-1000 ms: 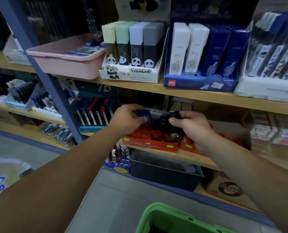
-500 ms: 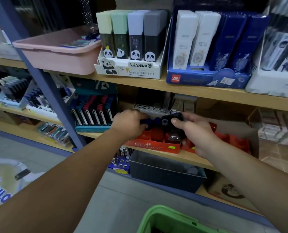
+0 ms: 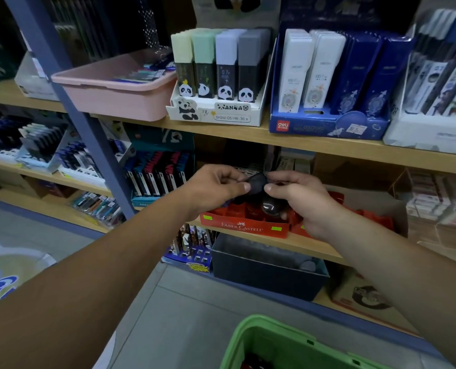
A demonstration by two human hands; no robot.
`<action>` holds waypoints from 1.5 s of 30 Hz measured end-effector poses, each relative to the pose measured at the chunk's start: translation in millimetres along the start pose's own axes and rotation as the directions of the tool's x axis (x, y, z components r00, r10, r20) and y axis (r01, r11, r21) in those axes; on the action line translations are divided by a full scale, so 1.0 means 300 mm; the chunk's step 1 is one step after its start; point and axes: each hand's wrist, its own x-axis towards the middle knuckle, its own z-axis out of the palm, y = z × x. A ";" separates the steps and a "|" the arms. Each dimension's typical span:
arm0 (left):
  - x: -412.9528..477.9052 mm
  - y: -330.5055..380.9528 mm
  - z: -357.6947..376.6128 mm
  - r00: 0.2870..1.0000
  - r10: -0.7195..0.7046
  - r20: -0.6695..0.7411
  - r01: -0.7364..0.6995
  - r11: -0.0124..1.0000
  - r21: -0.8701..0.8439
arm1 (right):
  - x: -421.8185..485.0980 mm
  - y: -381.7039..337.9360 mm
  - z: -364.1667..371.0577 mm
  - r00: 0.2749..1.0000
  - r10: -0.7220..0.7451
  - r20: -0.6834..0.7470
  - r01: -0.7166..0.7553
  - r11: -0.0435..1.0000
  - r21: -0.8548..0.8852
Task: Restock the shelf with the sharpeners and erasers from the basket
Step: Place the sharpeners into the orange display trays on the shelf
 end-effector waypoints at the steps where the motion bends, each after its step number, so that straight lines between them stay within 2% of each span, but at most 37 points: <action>1: -0.002 -0.002 0.008 1.000 0.000 -0.024 0.000 1.000 0.019 | -0.003 -0.010 -0.015 1.000 0.012 -0.026 -0.012 1.000 -0.018; 4: -0.009 0.022 0.055 0.999 0.023 -0.043 -0.025 0.999 -0.032 | -0.016 -0.047 -0.096 0.998 0.020 -0.064 -0.021 0.999 -0.026; 8: -0.029 0.093 0.150 0.998 0.050 0.041 -0.044 0.991 -0.129 | -0.064 -0.093 -0.201 0.998 0.010 0.060 -0.007 0.999 -0.044; 11: -0.032 0.145 0.222 0.999 0.038 -0.015 -0.039 0.992 -0.121 | -0.090 -0.104 -0.267 1.000 -0.023 -0.014 0.021 0.994 -0.104; 13: -0.038 0.176 0.260 0.997 -0.060 -0.039 0.057 0.995 -0.083 | -0.097 -0.099 -0.332 0.989 -0.074 -0.130 0.036 0.960 -0.277; 15: -0.042 0.192 0.285 0.976 -0.217 0.033 0.219 0.964 -0.152 | -0.092 -0.085 -0.411 0.968 -0.129 -0.214 -0.010 0.835 -0.551; 16: -0.041 0.190 0.292 0.953 -0.283 0.108 0.300 0.932 -0.205 | -0.084 -0.071 -0.448 0.960 -0.131 -0.246 -0.057 0.772 -0.634; 18: -0.044 0.183 0.305 0.899 -0.330 0.288 0.415 0.851 -0.321 | -0.067 -0.036 -0.512 0.945 -0.117 -0.305 -0.135 0.711 -0.690; 20: -0.050 0.176 0.320 0.879 -0.293 0.376 0.438 0.809 -0.393 | -0.054 -0.005 -0.545 0.938 -0.123 -0.324 -0.148 0.704 -0.695; 26: -0.055 0.137 0.352 0.934 -0.236 0.268 0.336 0.835 -0.435 | -0.023 0.034 -0.554 0.948 -0.201 -0.245 -0.064 0.636 -0.769; 30: -0.059 0.122 0.351 0.946 -0.228 0.230 0.309 0.850 -0.427 | 0.014 0.056 -0.533 0.954 -0.190 -0.231 0.008 0.788 -0.615; 33: -0.062 0.118 0.353 0.950 -0.230 0.212 0.303 0.843 -0.444 | 0.017 0.043 -0.530 0.949 -0.224 -0.223 0.013 0.732 -0.681; 36: -0.054 0.105 0.351 0.951 -0.232 0.205 0.297 0.869 -0.395 | 0.017 0.049 -0.537 0.961 -0.173 -0.213 0.046 0.867 -0.496; 37: -0.049 0.100 0.350 0.956 -0.230 0.184 0.283 0.894 -0.348 | 0.011 0.054 -0.533 0.964 -0.180 -0.194 0.071 0.881 -0.467; 40: -0.037 0.080 0.338 0.973 -0.212 0.088 0.225 0.954 -0.197 | 0.006 0.078 -0.516 0.960 -0.248 -0.128 0.131 0.804 -0.580; 45: -0.039 0.060 0.319 0.978 -0.207 0.004 0.206 0.969 -0.139 | 0.009 0.110 -0.461 0.946 -0.303 -0.113 0.123 0.661 -0.740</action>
